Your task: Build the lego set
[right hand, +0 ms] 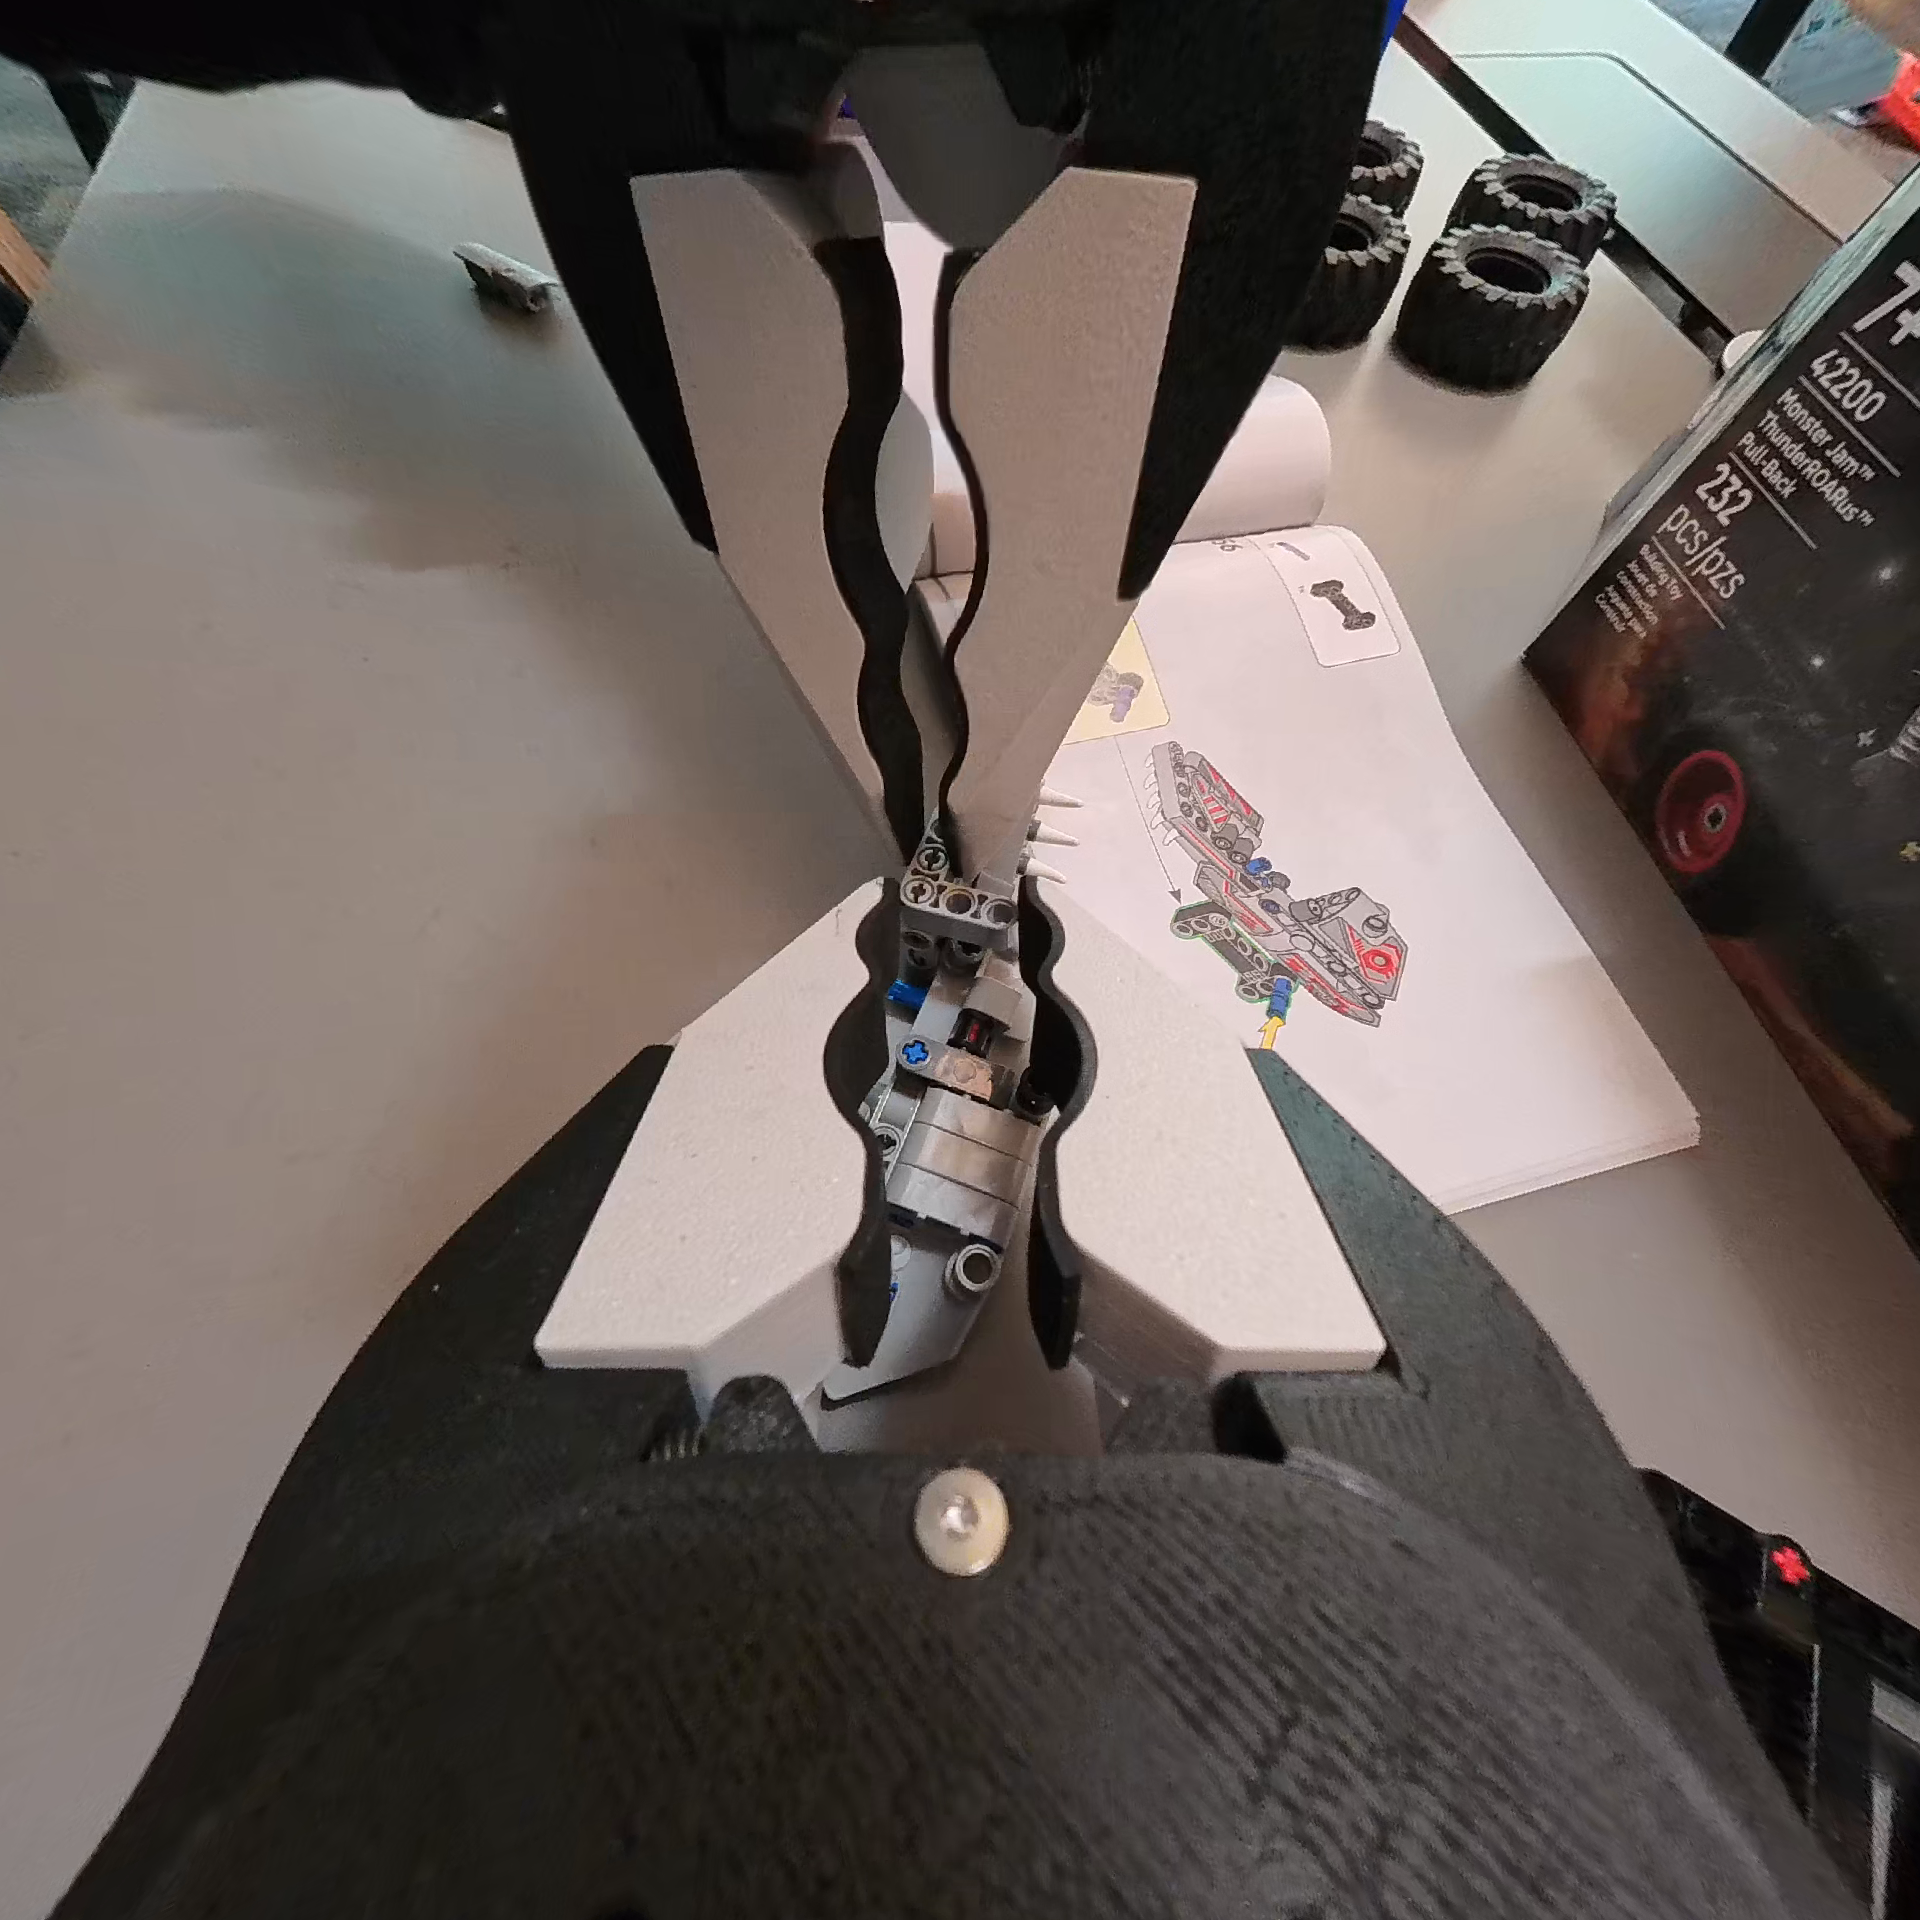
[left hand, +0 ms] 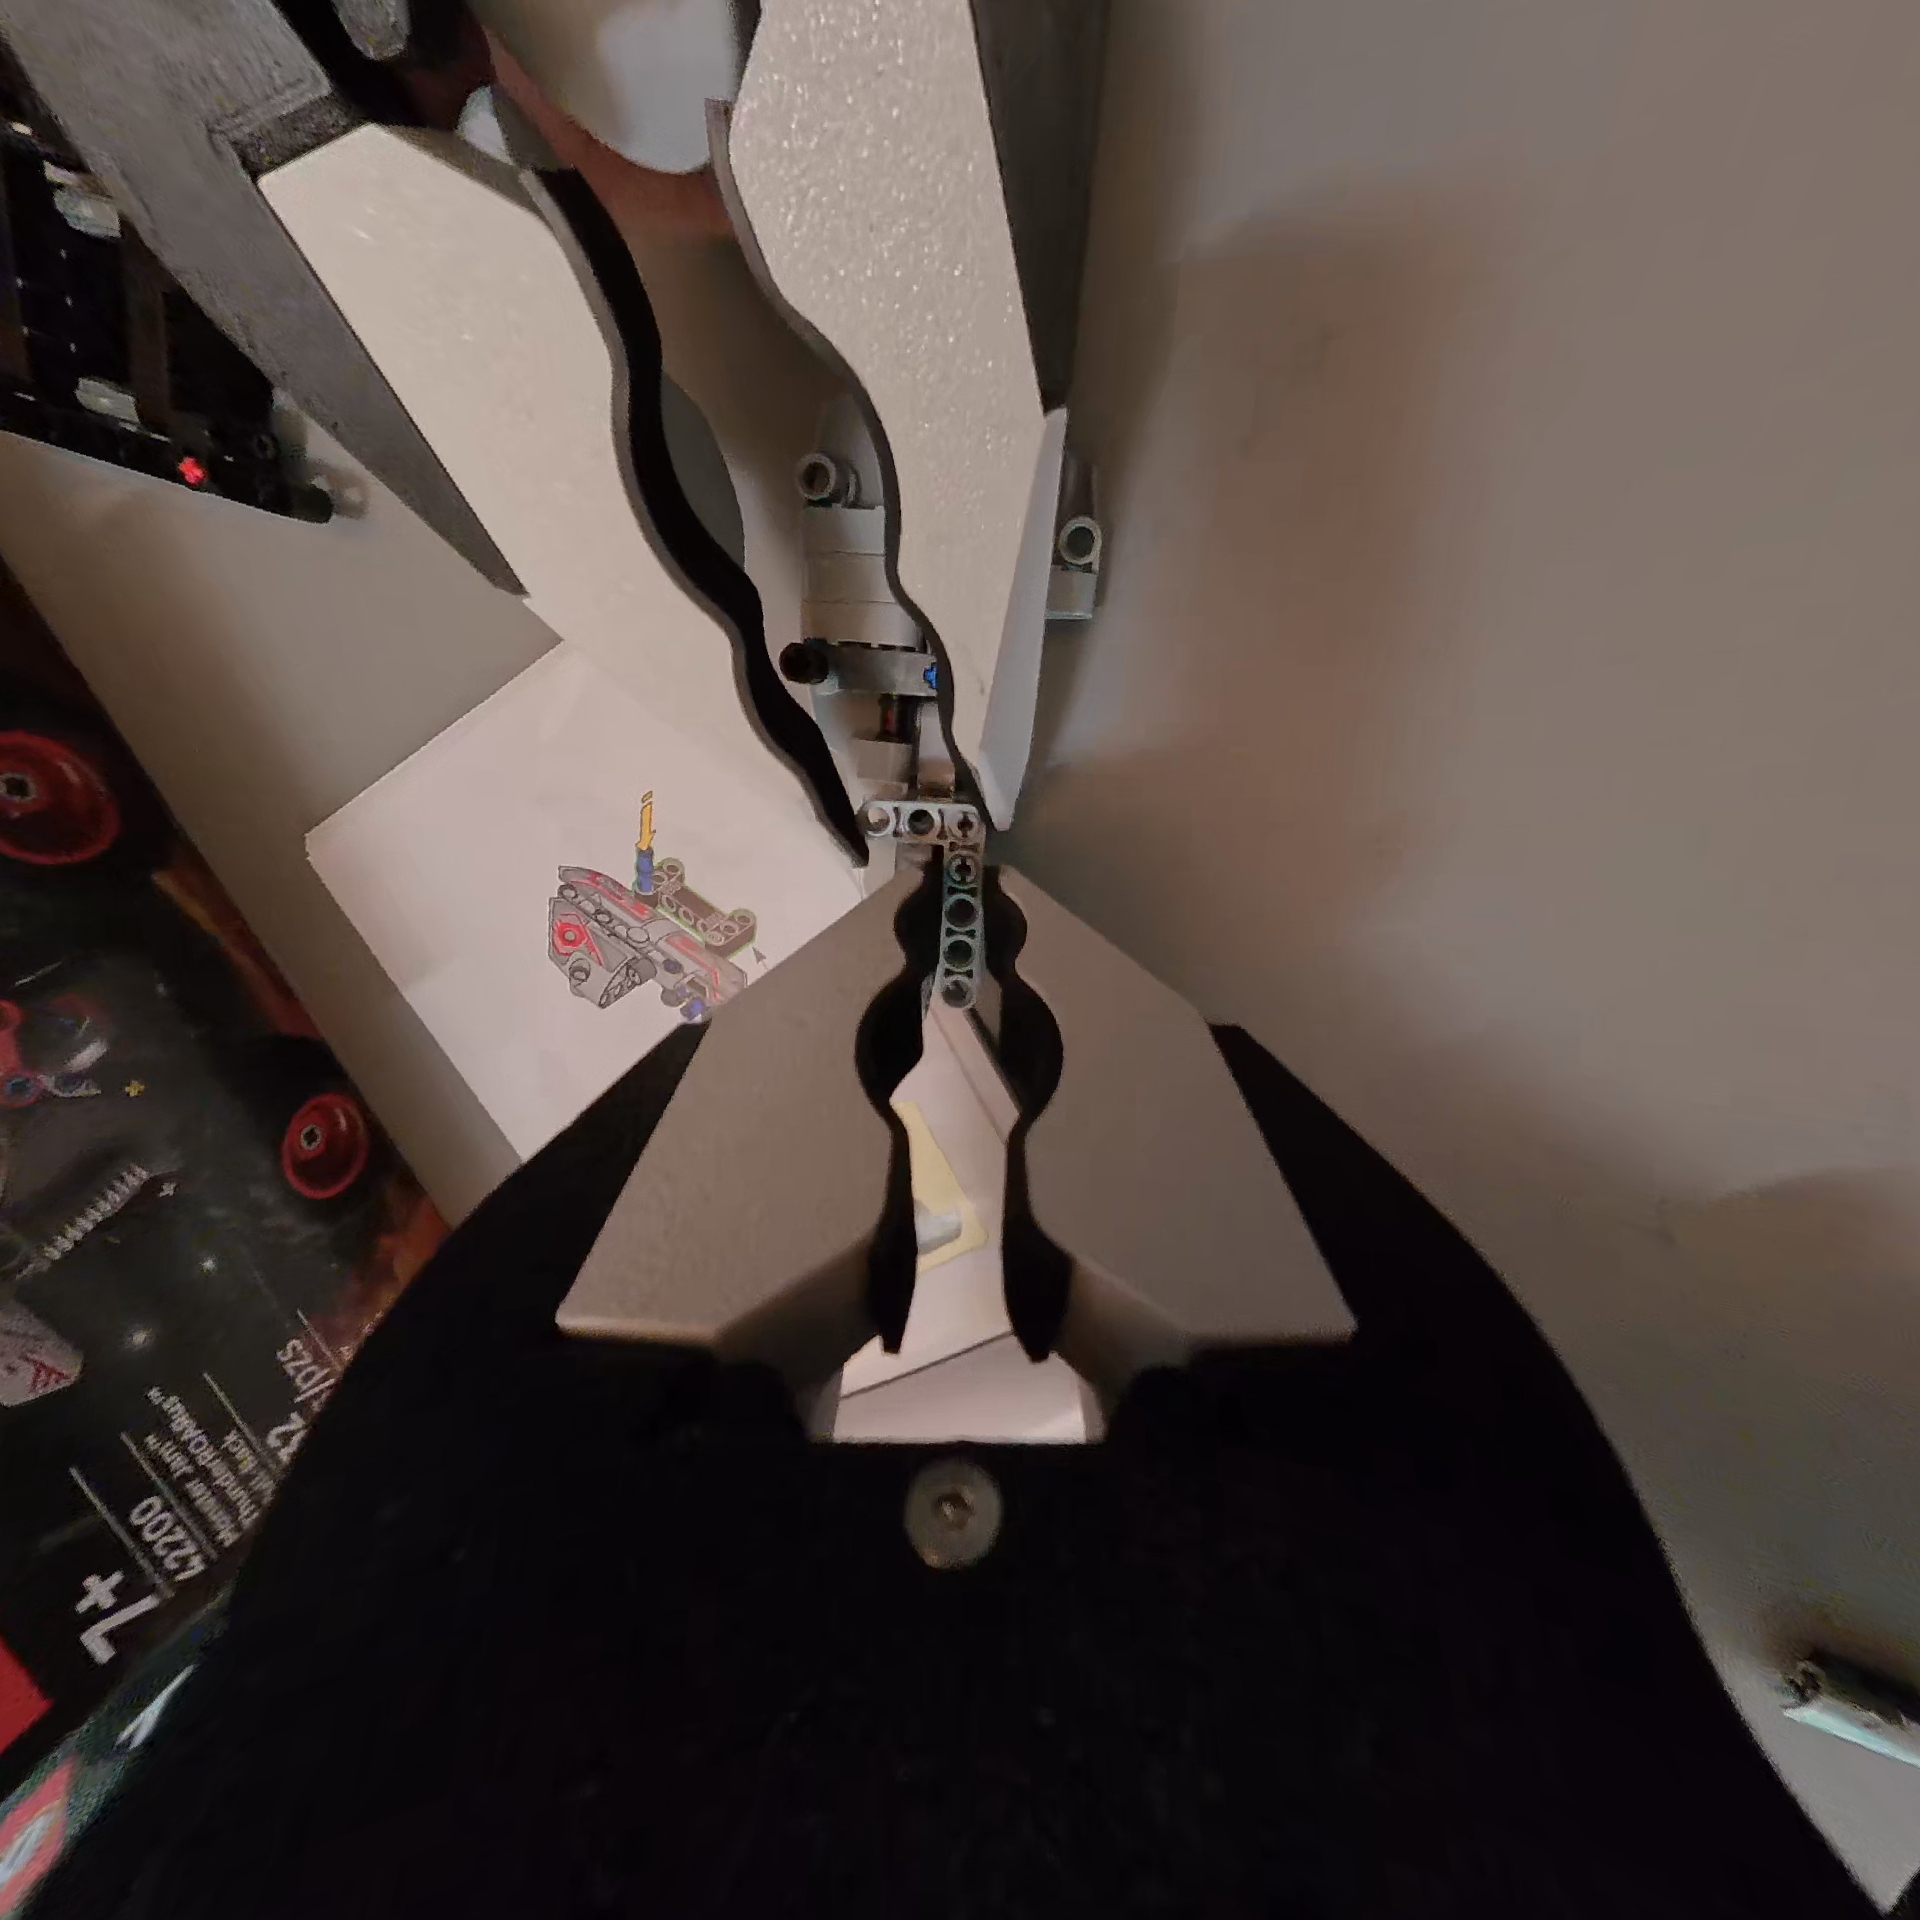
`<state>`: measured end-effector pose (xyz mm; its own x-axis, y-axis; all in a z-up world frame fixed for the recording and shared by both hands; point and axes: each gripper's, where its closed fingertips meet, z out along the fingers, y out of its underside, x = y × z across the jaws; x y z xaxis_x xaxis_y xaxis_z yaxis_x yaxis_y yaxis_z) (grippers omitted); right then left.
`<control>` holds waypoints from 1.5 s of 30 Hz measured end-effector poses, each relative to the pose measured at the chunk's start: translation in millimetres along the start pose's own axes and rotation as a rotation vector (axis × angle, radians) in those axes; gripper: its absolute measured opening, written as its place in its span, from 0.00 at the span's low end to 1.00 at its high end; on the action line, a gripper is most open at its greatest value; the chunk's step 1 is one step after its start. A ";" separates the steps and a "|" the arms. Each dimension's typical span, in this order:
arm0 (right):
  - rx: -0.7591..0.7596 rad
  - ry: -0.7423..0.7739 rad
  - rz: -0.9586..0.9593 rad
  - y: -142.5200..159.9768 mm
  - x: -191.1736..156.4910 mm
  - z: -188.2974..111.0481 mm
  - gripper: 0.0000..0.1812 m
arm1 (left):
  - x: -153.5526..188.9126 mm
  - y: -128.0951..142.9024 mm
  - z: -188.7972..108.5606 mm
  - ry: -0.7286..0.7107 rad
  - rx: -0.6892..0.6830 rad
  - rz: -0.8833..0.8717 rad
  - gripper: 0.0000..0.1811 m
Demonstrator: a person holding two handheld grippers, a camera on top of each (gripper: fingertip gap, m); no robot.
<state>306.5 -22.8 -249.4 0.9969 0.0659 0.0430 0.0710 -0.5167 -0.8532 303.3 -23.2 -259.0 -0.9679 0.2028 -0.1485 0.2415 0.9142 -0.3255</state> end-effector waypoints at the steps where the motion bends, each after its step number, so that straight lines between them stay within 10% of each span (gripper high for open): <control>1: 0.000 -0.001 -0.002 0.2 -0.2 -0.1 0.11 | -0.3 0.0 0.0 -0.001 -0.023 0.010 0.03; 45: -0.040 0.159 0.032 2.0 6.2 -7.3 0.16 | -0.9 -1.5 6.7 0.014 -0.152 0.060 0.03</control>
<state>313.1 -29.7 -247.1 0.9912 -0.0859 0.1004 0.0368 -0.5501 -0.8343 304.3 -27.1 -264.7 -0.9533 0.2622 -0.1501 0.2863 0.9427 -0.1713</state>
